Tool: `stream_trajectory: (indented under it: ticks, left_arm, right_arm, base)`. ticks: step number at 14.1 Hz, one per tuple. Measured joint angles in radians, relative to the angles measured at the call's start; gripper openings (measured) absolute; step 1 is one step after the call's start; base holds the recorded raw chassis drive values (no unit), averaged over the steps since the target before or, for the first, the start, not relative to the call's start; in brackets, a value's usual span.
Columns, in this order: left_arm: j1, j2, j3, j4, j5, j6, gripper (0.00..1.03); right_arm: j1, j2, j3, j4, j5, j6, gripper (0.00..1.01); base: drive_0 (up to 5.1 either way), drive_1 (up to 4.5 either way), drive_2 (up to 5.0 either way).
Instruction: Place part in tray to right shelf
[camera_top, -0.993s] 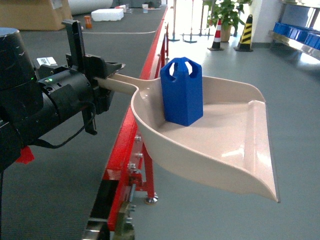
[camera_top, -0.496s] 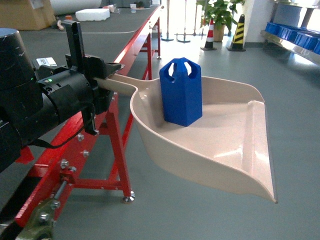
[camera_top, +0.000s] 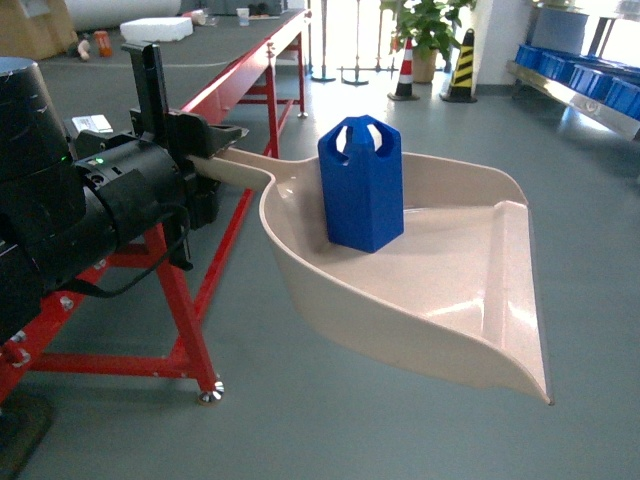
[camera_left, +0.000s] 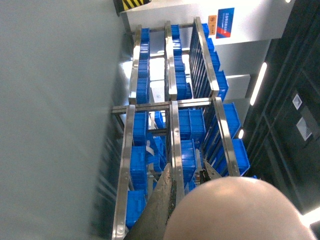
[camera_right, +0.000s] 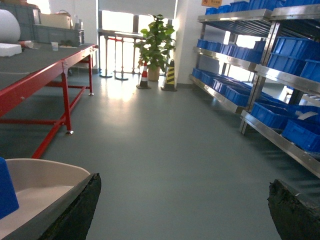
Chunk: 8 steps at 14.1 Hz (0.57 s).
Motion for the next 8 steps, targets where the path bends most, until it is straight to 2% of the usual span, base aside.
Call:
stream_trajectory:
  ticks: [8]
  left_arm:
    - [-0.001, 0.0, 0.0, 0.002, -0.001, -0.001, 0.12]
  right_arm:
    - [0.0, -0.001, 0.0, 0.0, 0.001, 0.0, 0.98]
  base:
    - [5.0, -2.39, -2.4]
